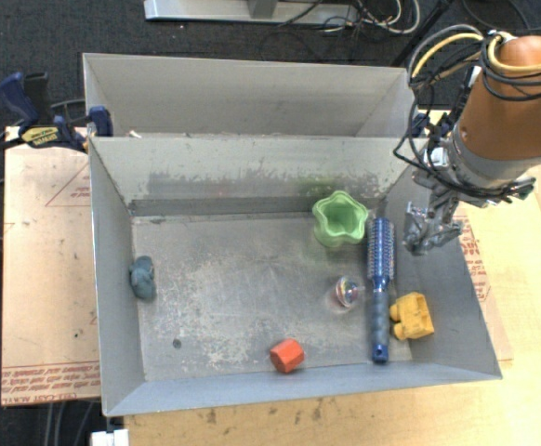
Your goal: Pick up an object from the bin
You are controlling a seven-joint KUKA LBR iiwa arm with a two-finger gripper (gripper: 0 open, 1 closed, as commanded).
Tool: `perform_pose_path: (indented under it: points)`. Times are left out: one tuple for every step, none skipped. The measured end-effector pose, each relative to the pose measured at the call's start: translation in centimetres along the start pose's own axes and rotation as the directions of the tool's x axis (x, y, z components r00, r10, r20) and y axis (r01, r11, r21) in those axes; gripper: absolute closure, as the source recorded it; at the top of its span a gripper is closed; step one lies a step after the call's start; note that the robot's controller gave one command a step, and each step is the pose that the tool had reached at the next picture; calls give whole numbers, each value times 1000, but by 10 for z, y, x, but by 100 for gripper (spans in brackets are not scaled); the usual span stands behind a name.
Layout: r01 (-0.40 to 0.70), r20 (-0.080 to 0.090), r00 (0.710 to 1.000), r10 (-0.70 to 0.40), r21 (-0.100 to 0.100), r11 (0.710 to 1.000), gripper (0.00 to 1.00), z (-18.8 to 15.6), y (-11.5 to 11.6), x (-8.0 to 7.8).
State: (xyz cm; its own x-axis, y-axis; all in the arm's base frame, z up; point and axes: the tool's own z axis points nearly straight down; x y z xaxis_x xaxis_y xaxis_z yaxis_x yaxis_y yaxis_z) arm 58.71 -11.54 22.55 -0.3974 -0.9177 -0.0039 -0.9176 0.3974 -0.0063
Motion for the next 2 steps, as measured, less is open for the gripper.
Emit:
perform_pose_path:
  points:
    - [-200,-4,980,200,-11,980,100,84,49,-20]
    - [-200,-3,980,200,-6,980,0,82,47,-20]
